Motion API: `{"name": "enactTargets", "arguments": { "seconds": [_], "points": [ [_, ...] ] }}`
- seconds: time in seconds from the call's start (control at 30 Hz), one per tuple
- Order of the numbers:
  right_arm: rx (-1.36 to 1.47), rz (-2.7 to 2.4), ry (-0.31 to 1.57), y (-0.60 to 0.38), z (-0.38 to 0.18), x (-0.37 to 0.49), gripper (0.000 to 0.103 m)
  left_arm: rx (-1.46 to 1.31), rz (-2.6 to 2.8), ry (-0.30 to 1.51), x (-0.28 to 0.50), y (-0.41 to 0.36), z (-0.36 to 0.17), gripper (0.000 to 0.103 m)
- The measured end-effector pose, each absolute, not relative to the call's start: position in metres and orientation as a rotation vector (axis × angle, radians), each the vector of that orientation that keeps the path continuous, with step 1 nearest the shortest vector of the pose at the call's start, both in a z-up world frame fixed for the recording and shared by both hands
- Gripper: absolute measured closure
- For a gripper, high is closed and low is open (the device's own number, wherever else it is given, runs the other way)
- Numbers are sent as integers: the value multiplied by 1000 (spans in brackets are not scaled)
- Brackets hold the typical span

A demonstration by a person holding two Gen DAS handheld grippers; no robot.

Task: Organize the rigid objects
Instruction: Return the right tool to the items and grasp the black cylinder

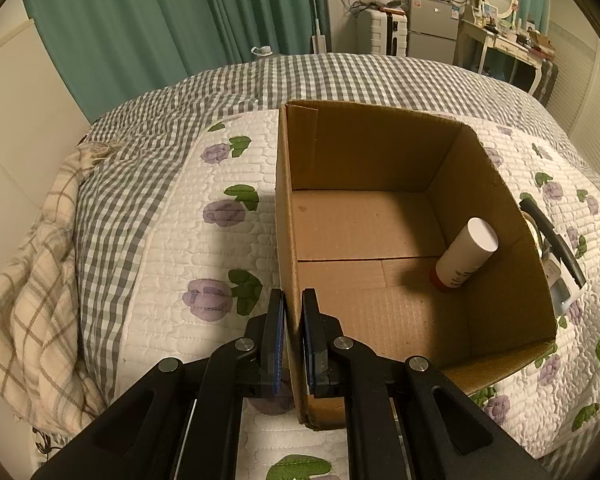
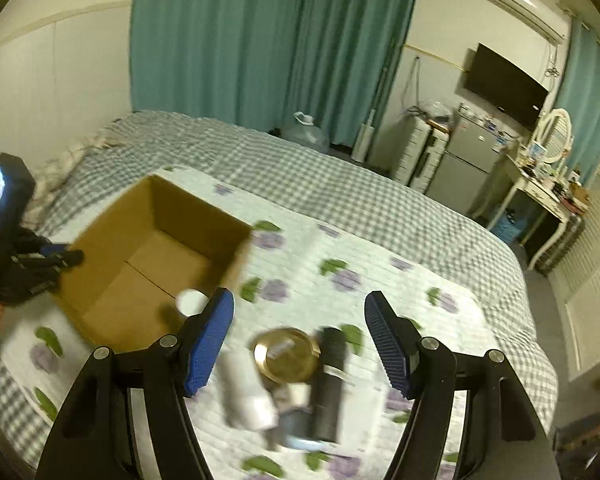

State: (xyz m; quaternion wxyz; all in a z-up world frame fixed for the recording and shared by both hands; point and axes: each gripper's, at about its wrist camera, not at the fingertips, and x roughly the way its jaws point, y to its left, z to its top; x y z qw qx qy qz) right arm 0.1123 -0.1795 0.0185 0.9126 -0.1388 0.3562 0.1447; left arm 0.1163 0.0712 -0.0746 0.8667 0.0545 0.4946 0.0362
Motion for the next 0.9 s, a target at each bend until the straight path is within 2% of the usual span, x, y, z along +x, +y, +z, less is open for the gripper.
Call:
{"name": "enactTargets", "arguments": {
  "seconds": [0.23, 0.6, 0.9],
  "points": [
    [-267, 236, 835, -224, -19, 122, 35, 121, 84, 1037, 116, 70, -76, 95],
    [-208, 194, 1035, -252, -113, 147, 35, 133, 92, 1042, 116, 68, -77, 95],
    [-137, 228, 1082, -248, -130, 158, 37, 138, 96, 1045, 115, 68, -77, 95]
  ]
}}
